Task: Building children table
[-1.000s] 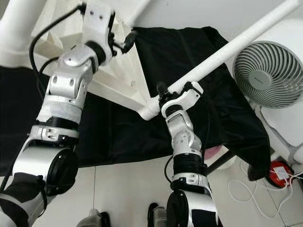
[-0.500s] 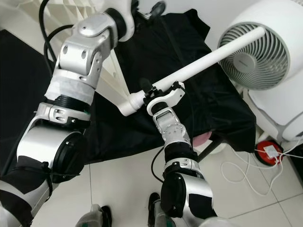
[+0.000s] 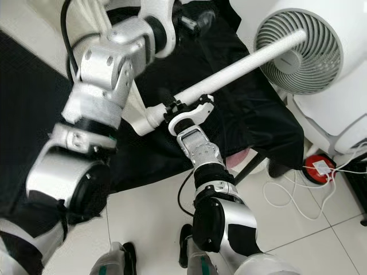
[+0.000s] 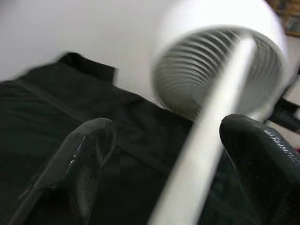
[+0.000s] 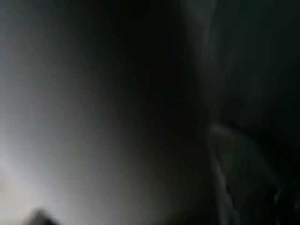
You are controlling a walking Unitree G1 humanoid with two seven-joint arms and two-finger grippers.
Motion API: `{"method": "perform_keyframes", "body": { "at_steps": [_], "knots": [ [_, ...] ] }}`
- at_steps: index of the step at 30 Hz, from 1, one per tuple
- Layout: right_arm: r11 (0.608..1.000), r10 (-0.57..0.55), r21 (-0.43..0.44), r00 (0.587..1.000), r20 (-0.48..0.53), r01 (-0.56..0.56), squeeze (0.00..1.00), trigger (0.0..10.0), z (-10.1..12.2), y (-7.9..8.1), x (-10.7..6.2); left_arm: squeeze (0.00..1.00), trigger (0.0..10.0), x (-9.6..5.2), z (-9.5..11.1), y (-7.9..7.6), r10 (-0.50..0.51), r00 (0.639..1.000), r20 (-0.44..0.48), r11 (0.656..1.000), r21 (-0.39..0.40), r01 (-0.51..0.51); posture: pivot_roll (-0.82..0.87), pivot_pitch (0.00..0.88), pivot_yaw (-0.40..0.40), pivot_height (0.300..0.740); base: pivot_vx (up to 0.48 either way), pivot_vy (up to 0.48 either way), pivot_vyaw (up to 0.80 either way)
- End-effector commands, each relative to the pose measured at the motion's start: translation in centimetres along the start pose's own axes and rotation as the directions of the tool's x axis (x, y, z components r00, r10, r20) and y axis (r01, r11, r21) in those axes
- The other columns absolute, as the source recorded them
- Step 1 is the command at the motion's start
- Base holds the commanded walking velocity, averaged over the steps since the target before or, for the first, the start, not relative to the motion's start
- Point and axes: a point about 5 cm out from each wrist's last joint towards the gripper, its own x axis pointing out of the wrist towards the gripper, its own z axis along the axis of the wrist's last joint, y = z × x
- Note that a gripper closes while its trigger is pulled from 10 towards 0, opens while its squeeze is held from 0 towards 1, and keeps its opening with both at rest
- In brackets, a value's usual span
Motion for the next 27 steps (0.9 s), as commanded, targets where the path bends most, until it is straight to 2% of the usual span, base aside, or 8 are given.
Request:
{"method": "perform_keyframes", "body": {
  "at_steps": [1, 8, 14, 15, 19, 20, 23, 27],
  "knots": [
    [0.993, -0.107, 0.042, 0.986, -0.126, 0.113, 1.0, 10.0, -2.8, -2.2, -0.7, 0.0, 10.0, -0.3, 0.8, -1.5, -0.232, 0.973, 0.019, 0.972, 0.042, 0.231, 0.04, 0.259, 0.044, 0.74, 0.0, 0.0, 0.0],
    [0.994, -0.096, 0.041, 0.989, -0.117, 0.101, 1.0, 10.0, -2.5, -2.4, -0.8, 0.0, 10.0, -0.9, -0.7, -2.0, -0.29, 0.956, -0.041, 0.953, 0.084, 0.292, 0.05, 0.273, 0.047, 0.74, 0.0, 0.0, 0.0],
    [0.986, -0.127, 0.097, 0.989, -0.082, 0.134, 1.0, 10.0, -2.2, -3.4, -1.4, 0.0, 10.0, -1.4, -1.7, -1.7, -0.263, 0.961, -0.088, 0.958, 0.096, 0.271, 0.05, 0.275, 0.049, 0.74, 0.0, 0.0, 0.0],
    [0.978, -0.13, 0.158, 0.99, -0.05, 0.137, 0.0, 10.0, -1.8, -3.6, -1.5, 0.0, 10.0, -1.5, -1.8, -1.6, -0.263, 0.96, -0.097, 0.957, 0.099, 0.272, 0.05, 0.275, 0.049, 0.74, 0.0, 0.0, 0.0],
    [0.951, -0.124, 0.29, 0.992, 0.029, 0.11, 0.0, 10.0, -0.8, -3.8, -1.8, 0.0, 10.0, -1.8, -2.4, -1.2, -0.258, 0.958, -0.127, 0.954, 0.125, 0.273, 0.05, 0.275, 0.049, 0.74, 0.0, 0.0, 0.0],
    [0.951, -0.124, 0.29, 0.992, 0.029, 0.11, 0.0, 10.0, -0.8, -3.8, -1.8, 0.0, 10.0, -1.8, -2.4, -1.2, -0.258, 0.958, -0.127, 0.954, 0.125, 0.273, 0.05, 0.275, 0.049, 0.74, 0.0, 0.0, 0.0],
    [0.948, -0.082, 0.314, 0.994, 0.077, 0.054, 0.0, 10.0, -0.5, -3.8, -2.0, 0.0, 10.0, -2.1, -3.7, -0.6, -0.211, 0.958, -0.193, 0.939, 0.233, 0.254, 0.06, 0.279, 0.06, 0.74, 0.0, 0.0, 0.0],
    [0.949, -0.065, 0.313, 0.994, 0.086, 0.035, 0.0, 10.0, -0.5, -3.7, -2.1, 0.0, 10.0, -2.0, -4.9, -0.6, -0.163, 0.957, -0.24, 0.926, 0.297, 0.232, 0.06, 0.279, 0.06, 0.74, 0.0, 0.0, 0.0]
  ]
}}
